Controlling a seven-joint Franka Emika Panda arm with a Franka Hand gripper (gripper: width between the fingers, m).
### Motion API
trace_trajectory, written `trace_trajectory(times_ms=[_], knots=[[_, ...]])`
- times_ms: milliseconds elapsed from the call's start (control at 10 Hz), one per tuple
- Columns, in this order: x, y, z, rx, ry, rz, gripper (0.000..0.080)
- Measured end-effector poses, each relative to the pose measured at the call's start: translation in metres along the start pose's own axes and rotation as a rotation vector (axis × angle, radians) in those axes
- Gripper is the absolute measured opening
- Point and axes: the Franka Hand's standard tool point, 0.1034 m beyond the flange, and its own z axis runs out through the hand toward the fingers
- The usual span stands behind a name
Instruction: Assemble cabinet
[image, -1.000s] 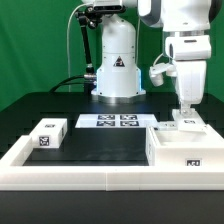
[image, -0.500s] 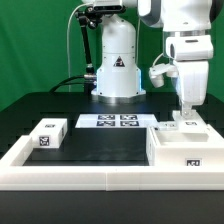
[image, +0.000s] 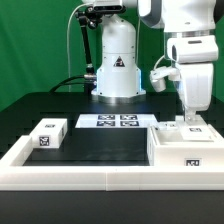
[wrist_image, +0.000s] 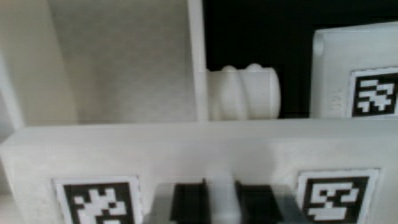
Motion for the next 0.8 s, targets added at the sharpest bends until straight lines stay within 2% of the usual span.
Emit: trace_trajectory(times_ms=[400, 800], knots=[[0.0, 0.003, 0.0, 0.002, 0.0, -0.009, 0.007], [0.001, 0.036, 0.0, 0.01, 0.005, -0.007, 0.007]])
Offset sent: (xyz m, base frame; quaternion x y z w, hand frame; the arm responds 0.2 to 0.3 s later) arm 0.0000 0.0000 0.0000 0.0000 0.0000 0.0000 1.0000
